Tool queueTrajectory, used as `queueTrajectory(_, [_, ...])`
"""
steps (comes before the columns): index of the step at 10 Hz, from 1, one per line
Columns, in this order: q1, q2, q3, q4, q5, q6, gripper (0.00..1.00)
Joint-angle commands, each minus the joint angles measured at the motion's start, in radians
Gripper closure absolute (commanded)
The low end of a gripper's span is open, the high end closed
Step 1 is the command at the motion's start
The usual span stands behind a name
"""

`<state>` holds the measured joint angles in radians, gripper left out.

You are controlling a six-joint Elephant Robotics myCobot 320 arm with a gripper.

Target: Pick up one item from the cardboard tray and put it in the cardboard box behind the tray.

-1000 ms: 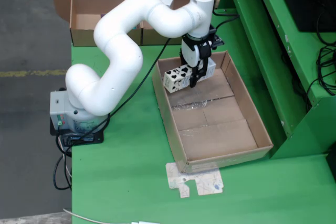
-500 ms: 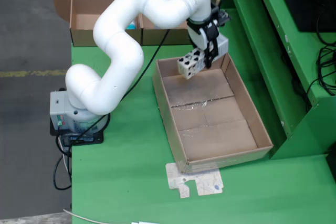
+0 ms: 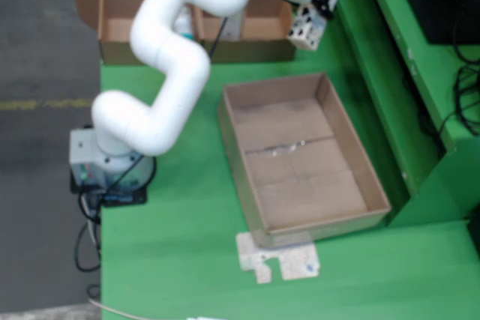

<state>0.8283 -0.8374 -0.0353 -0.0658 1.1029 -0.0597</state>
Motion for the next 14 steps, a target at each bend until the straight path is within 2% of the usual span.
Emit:
queueTrajectory(1, [0.179, -0.082, 0.035, 0.573, -0.15, -0.191, 1.0])
queueTrajectory(4, [0.274, -0.116, 0.035, 0.566, -0.149, -0.233, 1.0])
queueTrajectory(5, [0.304, -0.071, 0.035, 0.372, -0.08, -0.18, 1.0])
queueTrajectory(6, [0.304, -0.071, 0.035, 0.372, -0.08, -0.18, 1.0])
queueTrajectory(10, [0.337, -0.105, 0.035, 0.429, -0.11, -0.227, 1.0])
queueTrajectory(11, [0.367, -0.161, 0.035, 0.57, -0.15, -0.298, 1.0])
queueTrajectory(14, [0.382, -0.187, 0.035, 0.576, -0.15, -0.313, 1.0])
